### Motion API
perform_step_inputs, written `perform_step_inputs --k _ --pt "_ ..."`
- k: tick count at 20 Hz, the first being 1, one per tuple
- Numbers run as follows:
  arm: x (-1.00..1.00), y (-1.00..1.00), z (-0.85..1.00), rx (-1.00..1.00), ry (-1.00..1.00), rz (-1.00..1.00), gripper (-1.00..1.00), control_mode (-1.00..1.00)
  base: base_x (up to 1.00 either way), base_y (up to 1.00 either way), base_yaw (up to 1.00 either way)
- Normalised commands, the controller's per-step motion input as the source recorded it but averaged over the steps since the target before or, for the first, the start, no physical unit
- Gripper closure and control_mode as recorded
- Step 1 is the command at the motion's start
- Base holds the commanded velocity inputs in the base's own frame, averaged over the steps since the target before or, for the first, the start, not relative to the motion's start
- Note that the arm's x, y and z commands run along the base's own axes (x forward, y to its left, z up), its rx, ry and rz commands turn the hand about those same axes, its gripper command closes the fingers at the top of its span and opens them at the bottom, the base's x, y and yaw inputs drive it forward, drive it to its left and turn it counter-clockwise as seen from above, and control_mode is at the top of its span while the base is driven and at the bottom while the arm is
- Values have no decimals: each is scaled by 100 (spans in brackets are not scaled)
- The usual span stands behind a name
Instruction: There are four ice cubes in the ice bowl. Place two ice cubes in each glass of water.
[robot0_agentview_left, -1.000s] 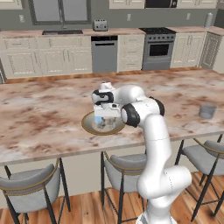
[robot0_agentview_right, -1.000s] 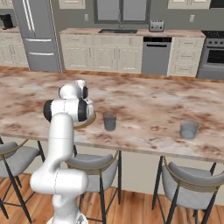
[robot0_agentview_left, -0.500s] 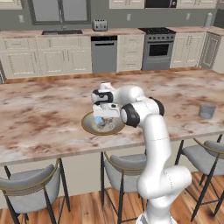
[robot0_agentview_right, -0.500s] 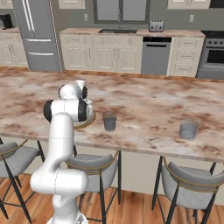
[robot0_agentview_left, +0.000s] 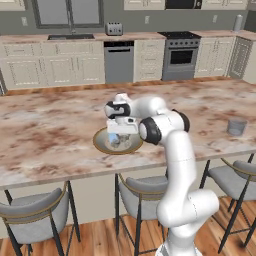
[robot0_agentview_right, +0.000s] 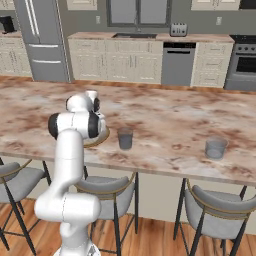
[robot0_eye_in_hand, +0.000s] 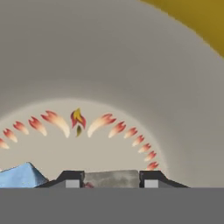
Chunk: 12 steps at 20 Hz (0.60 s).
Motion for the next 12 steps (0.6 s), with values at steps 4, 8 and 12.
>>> perform_step_inputs --k 4,8,12 --pt "-23 0 27 0 0 0 100 -100 0 0 0" --pt "-25 -15 31 0 0 0 100 -100 0 0 0" --pt "-37 -58 22 0 0 -1 100 -100 0 0 0"
